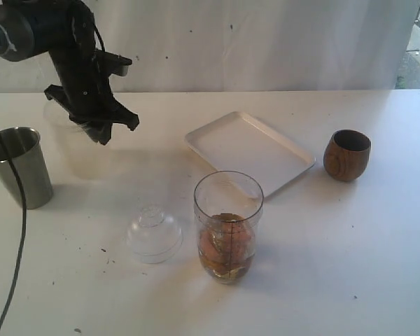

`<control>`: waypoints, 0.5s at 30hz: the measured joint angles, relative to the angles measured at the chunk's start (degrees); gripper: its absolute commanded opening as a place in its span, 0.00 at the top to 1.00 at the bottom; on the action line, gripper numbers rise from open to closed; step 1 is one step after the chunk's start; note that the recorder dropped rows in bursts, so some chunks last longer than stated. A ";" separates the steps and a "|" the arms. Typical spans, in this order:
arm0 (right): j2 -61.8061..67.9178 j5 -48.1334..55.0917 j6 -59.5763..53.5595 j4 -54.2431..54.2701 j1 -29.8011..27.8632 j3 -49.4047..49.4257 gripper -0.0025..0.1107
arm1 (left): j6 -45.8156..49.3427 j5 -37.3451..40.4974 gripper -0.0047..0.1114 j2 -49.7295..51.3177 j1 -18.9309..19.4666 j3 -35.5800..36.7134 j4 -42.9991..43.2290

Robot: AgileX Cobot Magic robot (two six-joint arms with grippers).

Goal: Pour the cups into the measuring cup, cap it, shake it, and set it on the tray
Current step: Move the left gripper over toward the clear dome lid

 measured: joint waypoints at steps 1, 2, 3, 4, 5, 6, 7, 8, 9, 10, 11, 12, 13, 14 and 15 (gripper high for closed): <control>0.00 0.00 0.00 0.00 0.00 0.00 0.98 | 0.77 0.37 0.96 -0.35 0.00 0.00 -0.01; 0.00 0.00 0.00 0.00 0.00 0.00 0.98 | 1.42 0.59 0.96 -0.83 0.00 0.00 -0.42; 0.00 0.00 0.00 0.00 0.00 0.00 0.98 | 1.95 0.72 0.96 -1.44 0.00 0.00 -0.55; 0.00 0.00 0.00 0.00 0.00 0.00 0.98 | 2.15 0.72 0.96 -2.06 0.00 0.00 -0.87; 0.00 0.00 0.00 0.00 0.00 0.00 0.98 | 2.42 0.72 0.96 -3.14 0.00 0.00 -1.28; 0.00 0.00 0.00 0.00 0.00 0.00 0.98 | 2.50 0.83 0.96 -3.92 0.00 0.00 -1.85; 0.00 0.00 0.00 0.00 0.00 0.00 0.98 | 2.76 0.83 0.96 -4.74 0.00 0.00 -2.28; 0.00 0.00 0.00 0.00 0.00 0.00 0.98 | 2.99 0.83 0.96 -6.12 0.00 0.00 -3.36; 0.00 0.00 0.00 0.00 0.00 0.00 0.98 | 3.15 0.83 0.96 -7.01 -0.13 0.00 -4.07; 0.00 0.00 0.00 0.00 0.00 0.00 0.98 | 3.29 0.83 0.96 -8.15 -0.47 0.00 -4.88; 0.00 0.00 0.00 0.00 0.00 0.00 0.98 | 3.52 0.83 0.96 -9.29 -1.09 0.35 -5.32; 0.00 0.00 0.00 0.00 0.00 0.00 0.98 | 3.87 0.83 0.96 -10.35 -1.99 0.60 -5.62; 0.00 0.00 0.00 0.00 0.00 0.00 0.98 | 4.09 0.83 0.96 -11.33 -3.19 1.10 -5.89; 0.00 0.00 0.00 0.00 0.00 0.00 0.98 | 4.37 0.83 0.96 -12.17 -4.64 1.79 -6.01; 0.00 0.00 0.00 0.00 0.00 0.00 0.98 | 4.55 0.83 0.96 -12.66 -5.88 2.43 -6.12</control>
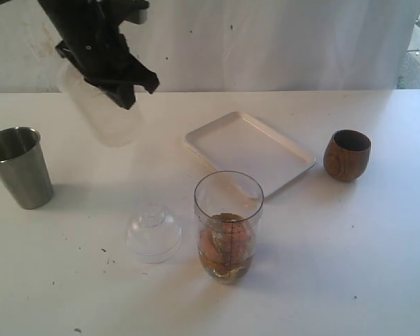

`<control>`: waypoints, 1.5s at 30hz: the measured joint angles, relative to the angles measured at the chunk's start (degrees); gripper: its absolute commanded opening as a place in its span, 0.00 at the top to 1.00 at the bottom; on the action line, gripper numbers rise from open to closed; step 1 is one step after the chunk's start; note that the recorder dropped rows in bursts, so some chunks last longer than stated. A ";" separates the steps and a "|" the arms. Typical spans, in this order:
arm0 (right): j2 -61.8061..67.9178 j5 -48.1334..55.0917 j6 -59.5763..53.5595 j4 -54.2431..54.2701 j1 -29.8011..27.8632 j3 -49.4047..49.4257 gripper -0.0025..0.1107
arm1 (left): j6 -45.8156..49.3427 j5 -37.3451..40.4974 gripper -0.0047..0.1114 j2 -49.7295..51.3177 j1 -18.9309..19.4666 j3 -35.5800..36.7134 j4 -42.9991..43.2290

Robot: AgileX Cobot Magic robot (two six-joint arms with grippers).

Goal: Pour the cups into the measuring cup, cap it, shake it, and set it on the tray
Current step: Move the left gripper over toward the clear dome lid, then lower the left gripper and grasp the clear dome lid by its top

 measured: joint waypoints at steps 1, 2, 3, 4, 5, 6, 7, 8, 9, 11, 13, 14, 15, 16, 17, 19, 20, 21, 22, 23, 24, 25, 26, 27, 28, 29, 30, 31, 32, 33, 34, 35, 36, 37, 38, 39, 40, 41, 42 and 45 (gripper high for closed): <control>0.00 0.00 0.00 0.00 0.00 0.00 0.98 | 0.17 0.00 0.96 -0.44 -1.51 0.88 -0.14; 0.00 0.00 0.00 0.00 0.00 0.00 0.98 | 0.31 0.00 0.96 -0.61 -3.02 1.81 -0.23; 0.00 0.00 0.00 0.00 0.00 0.00 0.98 | 0.31 0.00 0.96 -0.70 -4.14 2.86 -0.58; 0.00 0.00 0.00 0.00 0.00 0.00 0.98 | 0.58 0.00 0.96 -0.70 -5.41 4.06 -0.98; 0.00 0.00 0.00 0.00 0.00 0.00 0.98 | 0.76 0.00 0.96 -0.70 -6.50 5.42 -1.12; 0.00 0.00 0.00 0.00 0.00 0.00 0.98 | 0.92 0.00 0.96 -0.70 -7.34 6.76 -1.24; 0.00 0.00 0.00 0.00 0.00 0.00 0.98 | 0.92 0.12 0.96 -0.70 -7.78 7.81 -1.39; 0.00 0.00 0.00 0.00 0.00 0.00 0.98 | 0.92 0.12 0.96 -0.70 -8.04 9.02 -1.52; 0.00 0.00 0.00 0.00 0.00 0.00 0.98 | 0.71 0.22 0.96 -0.70 -8.14 10.15 -1.52; 0.00 0.00 0.00 0.00 0.00 0.00 0.98 | -0.43 0.34 0.96 -0.70 -8.01 11.81 -0.78; 0.00 0.00 0.00 0.00 0.00 0.00 0.98 | -0.99 0.34 0.96 -0.70 -7.65 13.44 0.36; 0.00 0.00 0.00 0.00 0.00 0.00 0.98 | -1.11 0.34 0.96 -0.97 -7.43 14.29 0.76; 0.00 0.00 0.00 0.00 0.00 0.00 0.98 | -1.34 0.34 0.96 -1.26 -7.31 15.22 1.07; 0.00 0.00 0.00 0.00 0.00 0.00 0.98 | -1.58 0.04 0.96 -1.56 -6.93 15.96 1.35; 0.00 0.00 0.00 0.00 0.00 0.00 0.98 | -1.87 -0.75 0.96 -2.11 -6.65 16.88 1.51; 0.00 0.00 0.00 0.00 0.00 0.00 0.98 | -2.15 -2.63 0.96 -3.12 -6.10 18.44 1.51; 0.00 0.00 0.00 0.00 0.00 0.00 0.98 | -2.23 -3.40 0.96 -3.38 -5.63 19.16 1.51; 0.00 0.00 0.00 0.00 0.00 0.00 0.98 | -2.23 -3.88 0.96 -3.61 -5.15 19.84 1.51; 0.00 0.00 0.00 0.00 0.00 0.00 0.98 | -2.23 -4.29 0.96 -3.61 -4.86 20.55 1.51; 0.00 0.00 0.00 0.00 0.00 0.00 0.98 | -2.23 -4.45 0.96 -3.61 -4.54 21.19 1.51; 0.00 0.00 0.00 0.00 0.00 0.00 0.98 | -2.23 -4.69 0.96 -3.61 -4.39 21.76 1.51; 0.00 0.00 0.00 0.00 0.00 0.00 0.98 | -2.23 -4.92 0.96 -3.61 -4.15 22.15 1.62; 0.00 0.00 0.00 0.00 0.00 0.00 0.98 | -2.23 -5.32 0.96 -3.61 -4.05 22.44 1.61; 0.00 0.00 0.54 0.00 0.00 0.00 0.98 | -2.23 -5.86 0.95 -3.61 -4.05 22.56 1.63; 0.00 0.00 0.80 0.00 0.00 0.00 0.98 | -2.43 -6.52 0.92 -3.61 -4.05 22.56 1.63; 0.00 0.00 0.80 0.00 0.00 0.00 0.98 | -2.79 -7.53 0.88 -3.61 -4.05 22.56 1.63; 0.00 0.00 0.91 0.00 0.00 0.00 0.98 | -3.25 -8.57 0.84 -3.61 -4.05 22.56 1.63; 0.00 0.00 0.91 0.00 0.00 0.00 0.98 | -3.69 -9.44 0.78 -3.61 -4.05 22.56 1.63; 0.00 0.00 1.03 0.00 0.00 0.00 0.98 | -4.30 -10.50 0.71 -3.61 -4.05 22.56 1.63; 0.00 0.00 1.03 0.00 0.00 0.00 0.98 | -5.09 -11.57 0.64 -3.61 -4.05 22.56 1.74; 0.00 0.00 1.14 0.00 0.00 0.00 0.98 | -5.54 -12.46 0.59 -3.61 -4.05 22.56 1.74; 0.00 0.00 1.14 0.00 0.00 0.00 0.98 | -5.85 -13.06 0.53 -3.61 -4.05 22.56 1.87; 0.00 0.00 1.14 0.00 0.00 0.00 0.98 | -6.17 -13.40 0.48 -3.61 -4.05 22.56 1.99; 0.00 0.00 1.14 0.00 0.00 0.00 0.98 | -6.31 -13.40 0.43 -3.61 -4.05 22.56 2.46; 0.00 0.00 1.14 0.00 0.00 0.00 0.98 | -6.40 -13.40 0.40 -3.61 -4.05 22.56 2.46; 0.00 0.00 1.14 0.00 0.00 0.00 0.98 | -6.53 -13.40 0.38 -3.61 -4.05 22.56 2.46; 0.00 0.00 1.14 0.00 0.00 0.00 0.98 | -6.53 -13.40 0.38 -3.61 -4.05 22.56 2.79; 0.00 0.00 1.14 0.00 0.00 0.00 0.98 | -6.53 -13.40 0.38 -3.61 -4.05 22.56 2.99; 0.00 0.00 1.14 0.00 0.00 0.00 0.98 | -6.53 -13.40 0.38 -3.61 -4.05 22.56 3.08; 0.00 0.00 1.14 0.00 0.00 0.00 0.98 | -6.64 -12.95 0.38 -3.61 -4.05 20.71 3.12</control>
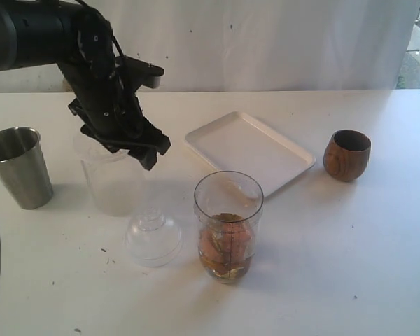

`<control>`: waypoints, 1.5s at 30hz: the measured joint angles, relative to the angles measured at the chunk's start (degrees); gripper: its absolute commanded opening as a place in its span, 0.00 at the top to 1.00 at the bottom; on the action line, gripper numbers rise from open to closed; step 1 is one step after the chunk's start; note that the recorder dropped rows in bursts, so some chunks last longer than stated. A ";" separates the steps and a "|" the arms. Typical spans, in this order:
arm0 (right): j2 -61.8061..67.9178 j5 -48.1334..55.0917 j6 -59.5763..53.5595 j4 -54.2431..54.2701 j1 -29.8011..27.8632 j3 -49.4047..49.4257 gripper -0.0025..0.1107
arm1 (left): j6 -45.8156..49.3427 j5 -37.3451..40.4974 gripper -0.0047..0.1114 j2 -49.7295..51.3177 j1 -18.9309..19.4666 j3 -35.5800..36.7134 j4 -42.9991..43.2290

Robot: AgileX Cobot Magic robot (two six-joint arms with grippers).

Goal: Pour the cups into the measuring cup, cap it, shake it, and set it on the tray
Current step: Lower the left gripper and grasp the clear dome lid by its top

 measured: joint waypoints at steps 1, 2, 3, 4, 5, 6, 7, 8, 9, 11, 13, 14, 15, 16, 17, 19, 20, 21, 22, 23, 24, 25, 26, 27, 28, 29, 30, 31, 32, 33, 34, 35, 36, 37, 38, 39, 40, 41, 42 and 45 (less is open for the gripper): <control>0.00 0.00 0.00 0.00 0.00 0.00 0.98 | 0.00 0.13 0.38 0.00 0.00 -0.95 0.00; 0.00 0.00 0.00 0.00 0.00 0.00 0.98 | 0.00 0.36 0.38 -0.11 0.00 -1.70 0.00; 0.00 0.00 0.00 0.00 0.00 0.00 0.98 | 0.00 0.49 0.38 -0.11 0.00 -2.85 0.00; 0.00 0.00 0.00 0.00 0.00 0.00 0.98 | 0.00 0.82 0.38 -0.35 0.00 -3.61 0.00; 0.00 0.00 0.00 0.00 0.00 0.00 0.98 | -0.10 1.10 0.38 -0.49 0.00 -4.36 0.00; 0.00 0.00 0.00 0.00 0.00 0.00 0.98 | -0.10 1.78 0.38 -1.11 0.00 -5.37 0.00; 0.00 0.00 0.00 0.00 0.00 0.00 0.98 | -0.10 2.20 0.38 -1.52 0.00 -6.01 0.00; 0.00 0.00 0.00 0.00 0.00 0.00 0.98 | -0.10 2.60 0.38 -2.11 0.00 -6.70 0.00; 0.00 0.00 0.00 0.00 0.00 0.00 0.98 | -0.10 3.40 0.38 -3.12 0.00 -7.05 0.00; 0.00 0.00 0.00 0.00 0.00 0.00 0.98 | -0.10 4.95 0.38 -4.81 0.00 -7.46 0.00; 0.00 0.00 0.00 0.00 0.00 0.00 0.98 | -0.10 7.33 0.39 -7.14 0.00 -7.55 0.00; 0.00 0.00 0.00 0.00 0.00 0.00 0.98 | -0.10 8.32 0.39 -8.42 0.00 -7.35 0.00; 0.00 0.00 0.00 0.00 0.00 0.00 0.98 | -0.10 8.92 0.41 -9.85 0.00 -6.77 -0.28; 0.00 0.00 0.00 0.00 0.00 0.00 0.98 | -0.10 9.15 0.43 -11.40 0.00 -6.01 -0.66; 0.00 0.00 0.00 0.00 0.00 0.00 0.98 | -0.10 9.37 0.45 -13.02 0.00 -4.73 -1.31; 0.00 0.00 0.00 0.00 0.00 0.00 0.98 | -0.10 9.60 0.48 -16.00 0.00 -1.77 -2.74; 0.00 0.00 0.00 0.00 0.00 0.00 0.98 | -0.10 9.91 0.47 -17.62 0.00 0.24 -3.66; 0.00 0.00 0.00 0.00 0.00 0.00 0.98 | 0.19 10.05 0.47 -19.26 -0.13 2.41 -4.64; 0.00 0.00 0.00 0.00 0.00 0.00 0.98 | 0.30 10.05 0.47 -20.55 -0.41 4.76 -5.16; 0.00 0.00 0.00 0.00 0.00 0.00 0.98 | 0.74 10.16 0.47 -22.15 -0.91 7.21 -5.84; 0.00 0.00 0.00 0.00 0.00 0.00 0.98 | 0.91 10.16 0.47 -23.69 -1.75 9.70 -6.46; 0.00 0.00 0.00 0.00 0.00 0.00 0.98 | 1.19 9.87 0.47 -25.16 -2.92 11.70 -6.89; 0.00 0.00 0.00 0.00 0.00 0.00 0.98 | 1.28 9.19 0.47 -26.47 -4.41 14.14 -7.46; 0.00 0.00 0.00 0.00 0.00 0.00 0.98 | 1.27 8.35 0.47 -27.47 -6.12 16.51 -7.76; 0.00 0.00 0.00 0.00 0.00 0.00 0.98 | 1.15 7.01 0.47 -28.26 -7.89 18.80 -8.04; 0.00 0.00 0.00 0.00 0.00 0.00 0.98 | 0.91 5.74 0.47 -28.60 -9.30 20.61 -8.04; 0.00 0.00 0.00 0.00 0.00 0.00 0.98 | 0.53 3.77 0.47 -28.80 -10.99 22.84 -8.17; 0.00 0.00 0.00 0.00 0.00 0.00 0.98 | 0.03 1.48 0.47 -28.80 -12.46 25.02 -8.17; 0.00 0.00 0.00 0.00 0.00 0.00 0.98 | -0.50 -0.37 0.47 -28.80 -13.41 27.03 -7.66; 0.00 0.00 0.00 0.00 0.00 0.00 0.98 | -1.35 -2.77 0.46 -28.42 -14.31 28.78 -7.04; 0.00 0.00 0.00 0.00 0.00 0.00 0.98 | -2.31 -5.39 0.43 -27.96 -14.82 30.15 -6.14; 0.00 0.00 0.00 0.00 0.00 0.00 0.98 | -3.11 -6.93 0.39 -27.34 -14.96 30.99 -5.36; 0.00 0.00 0.00 0.00 0.00 0.00 0.98 | -4.17 -8.78 0.36 -26.65 -14.96 31.69 -4.12; 0.00 0.00 0.00 0.00 0.00 0.00 0.98 | -5.35 -10.27 0.33 -25.99 -14.96 32.02 -2.79; 0.00 0.00 0.00 0.00 0.00 0.00 0.98 | -6.54 -11.33 0.32 -25.51 -14.83 32.16 -1.85; 0.00 0.00 0.00 0.00 0.00 0.00 0.98 | -7.59 -12.51 0.31 -24.98 -14.73 32.26 -0.66; 0.00 0.00 0.00 0.00 0.00 0.00 0.98 | -9.58 -14.30 0.31 -24.17 -14.60 32.26 1.43; 0.00 0.00 0.00 0.00 0.00 0.00 0.98 | -10.80 -15.02 0.31 -23.68 -14.51 32.26 2.45; 0.00 0.00 0.00 0.00 0.00 0.00 0.98 | -13.06 -15.90 0.31 -22.59 -14.37 32.26 4.46; 0.00 0.00 0.00 0.00 0.00 0.00 0.98 | -16.48 -18.65 0.33 -19.48 -14.16 32.26 6.12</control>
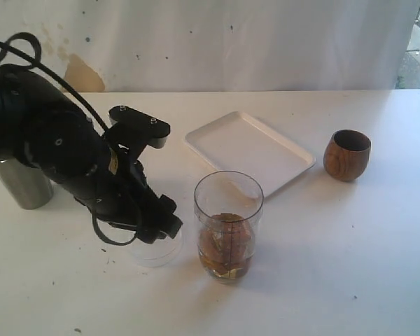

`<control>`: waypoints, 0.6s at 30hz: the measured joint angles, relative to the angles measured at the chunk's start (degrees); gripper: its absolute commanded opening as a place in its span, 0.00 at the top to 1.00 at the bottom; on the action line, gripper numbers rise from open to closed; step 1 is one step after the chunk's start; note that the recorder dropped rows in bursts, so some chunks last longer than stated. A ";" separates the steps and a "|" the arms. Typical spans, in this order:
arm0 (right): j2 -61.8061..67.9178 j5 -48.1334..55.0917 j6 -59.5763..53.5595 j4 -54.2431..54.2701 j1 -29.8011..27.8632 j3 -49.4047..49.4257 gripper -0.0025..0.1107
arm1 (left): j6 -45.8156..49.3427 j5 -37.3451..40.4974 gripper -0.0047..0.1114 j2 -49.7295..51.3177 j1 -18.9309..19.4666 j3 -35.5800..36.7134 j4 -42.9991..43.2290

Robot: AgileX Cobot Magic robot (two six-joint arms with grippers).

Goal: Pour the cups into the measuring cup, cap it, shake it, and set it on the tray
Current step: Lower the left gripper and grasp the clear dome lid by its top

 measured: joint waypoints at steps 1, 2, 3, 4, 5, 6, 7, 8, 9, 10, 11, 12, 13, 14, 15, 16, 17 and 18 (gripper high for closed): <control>0.00 0.00 0.00 0.00 0.00 0.00 0.98 | -0.36 -2.12 0.37 0.99 0.00 0.00 0.00; 0.00 0.00 0.00 0.00 0.00 0.00 0.98 | -0.90 -4.12 0.43 1.57 0.00 0.00 -0.14; 0.00 0.00 0.00 0.00 0.00 0.00 0.98 | -1.66 -5.71 0.44 1.82 0.00 0.00 -0.14; 0.00 0.00 0.00 0.00 0.00 0.00 0.98 | -2.19 -6.20 0.44 2.08 0.00 0.00 -0.14; 0.00 0.00 0.00 0.00 0.00 0.00 0.98 | -2.57 -6.62 0.43 2.68 0.11 0.00 -0.14; 0.00 0.00 0.00 0.00 0.00 0.00 0.98 | -2.72 -6.77 0.40 3.25 0.42 0.00 -0.14; 0.00 0.00 0.00 0.00 0.00 0.00 0.98 | -2.83 -6.77 0.39 4.06 0.89 0.00 -0.14; 0.00 0.00 0.00 0.00 0.00 0.00 0.98 | -2.92 -6.77 0.37 4.71 1.35 0.00 -0.14; 0.00 0.00 0.00 0.00 0.00 0.00 0.98 | -3.16 -6.77 0.36 5.24 2.02 0.00 -0.02; 0.00 0.00 0.00 0.00 0.00 0.00 0.98 | -3.27 -6.77 0.36 5.41 2.47 0.00 -0.02; 0.00 0.00 0.00 0.00 0.00 0.00 0.98 | -3.38 -6.89 0.36 5.51 2.90 0.00 -0.02; 0.00 0.00 0.00 0.00 0.00 0.00 0.98 | -3.38 -7.52 0.36 5.51 3.27 0.00 -0.02; 0.00 0.00 0.00 0.00 0.00 0.00 0.98 | -3.38 -8.12 0.36 5.51 3.30 0.00 0.12; 0.00 0.00 0.00 0.00 0.00 0.00 0.98 | -3.38 -9.14 0.37 5.51 3.39 0.00 0.12; 0.00 0.00 0.00 0.00 0.00 0.00 0.98 | -3.38 -9.70 0.37 5.51 3.39 0.00 0.00; 0.00 0.00 0.00 0.00 0.00 0.00 0.98 | -3.38 -10.35 0.37 5.51 3.39 0.00 -0.27; 0.00 0.00 0.00 0.00 0.00 0.00 0.98 | -3.38 -10.36 0.37 5.51 3.39 0.00 -0.62; 0.00 0.00 0.00 0.00 0.00 0.00 0.98 | -3.14 -10.36 0.37 5.51 3.39 0.00 -0.76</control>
